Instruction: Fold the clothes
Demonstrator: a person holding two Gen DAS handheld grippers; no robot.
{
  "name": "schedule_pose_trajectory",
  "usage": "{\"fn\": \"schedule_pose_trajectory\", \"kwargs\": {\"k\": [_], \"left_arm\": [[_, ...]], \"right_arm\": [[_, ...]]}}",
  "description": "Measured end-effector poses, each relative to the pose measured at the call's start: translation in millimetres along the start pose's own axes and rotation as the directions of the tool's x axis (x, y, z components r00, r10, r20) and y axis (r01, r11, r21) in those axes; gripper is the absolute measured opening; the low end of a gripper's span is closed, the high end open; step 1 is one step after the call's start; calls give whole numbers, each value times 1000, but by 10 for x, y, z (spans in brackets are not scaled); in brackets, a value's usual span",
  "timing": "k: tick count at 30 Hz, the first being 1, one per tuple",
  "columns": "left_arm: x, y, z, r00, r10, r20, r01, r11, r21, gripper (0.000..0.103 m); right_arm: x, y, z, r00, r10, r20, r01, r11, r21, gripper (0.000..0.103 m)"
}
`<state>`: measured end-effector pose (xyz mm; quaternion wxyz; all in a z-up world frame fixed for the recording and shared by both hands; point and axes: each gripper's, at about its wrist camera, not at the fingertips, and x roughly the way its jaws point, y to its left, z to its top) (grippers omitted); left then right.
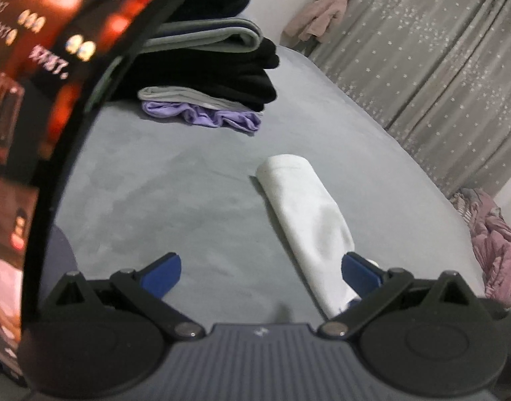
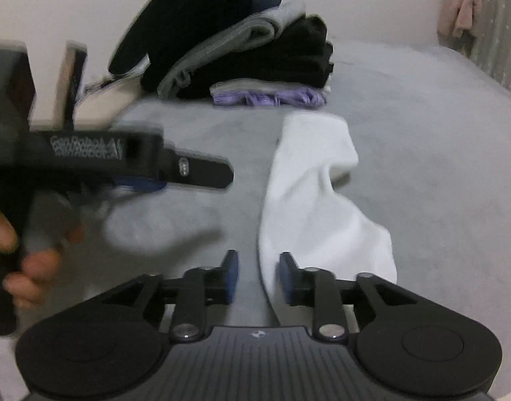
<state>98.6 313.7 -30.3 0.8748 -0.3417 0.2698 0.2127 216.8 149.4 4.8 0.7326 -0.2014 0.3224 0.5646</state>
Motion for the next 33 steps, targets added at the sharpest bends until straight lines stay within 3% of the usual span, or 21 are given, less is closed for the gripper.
{"fn": "schedule_pose_trajectory", "kwargs": {"k": [3, 6, 9, 12, 14, 16, 18, 20, 23, 25, 28, 33], "left_arm": [[17, -76, -41, 1000, 31, -2, -31, 999, 43, 103], [37, -208, -105, 997, 79, -2, -78, 986, 144, 103], [83, -315, -168, 994, 111, 0, -107, 965, 240, 103], [114, -366, -203, 993, 116, 4, -112, 950, 291, 100], [114, -307, -168, 998, 67, 19, -69, 962, 265, 90], [125, -259, -128, 999, 28, 22, -33, 969, 244, 80], [288, -173, 50, 996, -80, 30, 75, 989, 123, 64], [463, -99, 183, 986, -164, 24, 164, 986, 11, 48], [755, 57, 201, 969, -241, 50, 245, 960, -136, 37], [822, 120, 159, 963, -250, 97, 264, 947, -182, 31], [897, 135, 166, 954, -268, 130, 292, 928, -231, 32], [995, 12, 197, 965, -227, 134, 248, 953, -173, 34]], "right_arm": [[-92, -99, 158, 997, -44, 57, 43, 999, 22, 28], [-106, -170, 457, 995, -51, 88, 49, 999, 23, 27], [-37, -112, 729, 998, -32, 45, 33, 999, -22, 27], [186, 2, 992, 995, -36, -93, 28, 996, -86, 27], [354, 47, 1077, 981, -103, -164, 81, 987, -137, 26], [424, -40, 1136, 972, -153, -180, 133, 984, -116, 26], [457, -169, 1211, 971, -166, -173, 158, 986, -60, 26], [465, -419, 1133, 974, -169, -148, 178, 983, 50, 27], [507, -721, 1023, 984, -122, -128, 145, 971, 188, 27], [552, -845, 973, 989, -83, -119, 109, 965, 240, 27], [675, -1058, 879, 997, 23, -70, 2, 944, 330, 27], [933, -1216, 785, 991, 130, -16, -113, 910, 399, 27]]}}
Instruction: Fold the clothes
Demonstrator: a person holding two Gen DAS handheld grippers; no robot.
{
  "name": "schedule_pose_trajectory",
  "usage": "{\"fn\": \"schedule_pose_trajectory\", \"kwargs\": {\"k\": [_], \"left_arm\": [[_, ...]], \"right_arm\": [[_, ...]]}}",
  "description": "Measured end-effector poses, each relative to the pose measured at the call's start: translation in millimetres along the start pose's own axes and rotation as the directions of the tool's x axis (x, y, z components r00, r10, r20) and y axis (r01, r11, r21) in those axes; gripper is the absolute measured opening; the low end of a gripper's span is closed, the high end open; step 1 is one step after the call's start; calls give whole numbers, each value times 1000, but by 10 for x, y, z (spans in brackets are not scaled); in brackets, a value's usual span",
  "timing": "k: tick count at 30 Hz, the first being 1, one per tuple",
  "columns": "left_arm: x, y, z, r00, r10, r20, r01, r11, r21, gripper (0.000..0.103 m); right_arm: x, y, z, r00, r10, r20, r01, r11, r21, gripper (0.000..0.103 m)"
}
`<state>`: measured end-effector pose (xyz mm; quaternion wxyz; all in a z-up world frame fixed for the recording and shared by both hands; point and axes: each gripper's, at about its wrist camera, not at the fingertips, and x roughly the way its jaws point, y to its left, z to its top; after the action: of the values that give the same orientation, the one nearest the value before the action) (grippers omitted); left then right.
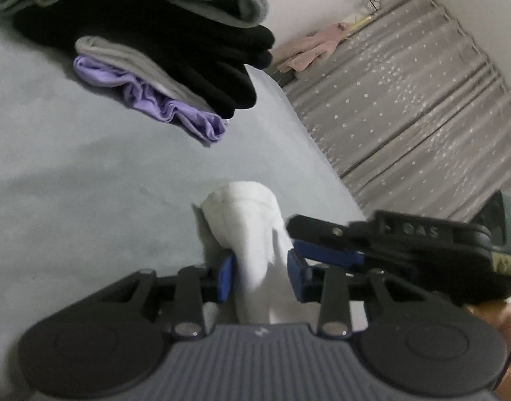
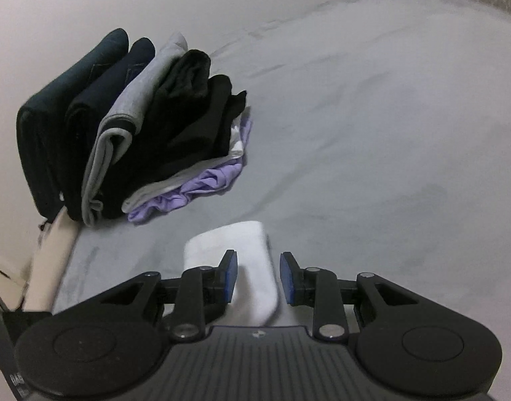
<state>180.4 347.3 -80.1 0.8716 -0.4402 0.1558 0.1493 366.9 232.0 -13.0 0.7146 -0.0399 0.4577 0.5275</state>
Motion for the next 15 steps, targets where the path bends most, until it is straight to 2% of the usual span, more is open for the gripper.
{"fn": "schedule_pose_trajectory", "kwargs": {"k": [1, 3, 4, 5, 7, 9, 10, 11, 13, 15], "left_arm": [[31, -6, 5, 1000, 6, 0, -6, 1000, 1, 32], [59, 23, 16, 1000, 28, 6, -28, 999, -19, 18], [72, 39, 22, 999, 39, 9, -39, 999, -30, 7], [79, 68, 29, 999, 49, 15, -48, 998, -50, 7], [26, 25, 32, 997, 64, 41, -63, 998, -28, 6], [-107, -131, 48, 982, 118, 150, -129, 989, 69, 6], [-129, -149, 52, 979, 123, 162, -137, 988, 78, 6], [-206, -218, 69, 968, 147, 203, -170, 980, 102, 6], [-272, -322, 68, 953, 201, 225, -237, 961, 143, 6], [-274, -421, 35, 936, 278, 216, -320, 927, 194, 7]], "right_arm": [[26, -14, -1, 1000, 7, -1, -7, 1000, -2, 27], [110, -16, -30, 1000, 7, 8, -6, 1000, -26, 22], [142, -2, -47, 1000, -2, 22, 3, 999, -42, 12], [166, 18, -63, 999, -12, 45, 14, 998, -60, 8], [134, 95, -94, 993, -4, 117, 16, 995, -99, 6], [61, 185, -106, 983, 20, 183, 6, 990, -142, 5], [33, 228, -100, 978, 34, 205, -1, 987, -161, 4], [19, 270, -90, 974, 46, 221, -6, 984, -178, 4], [1, 382, -50, 965, 64, 254, -6, 975, -222, 4], [26, 470, 12, 962, 52, 269, 18, 968, -251, 4]]}}
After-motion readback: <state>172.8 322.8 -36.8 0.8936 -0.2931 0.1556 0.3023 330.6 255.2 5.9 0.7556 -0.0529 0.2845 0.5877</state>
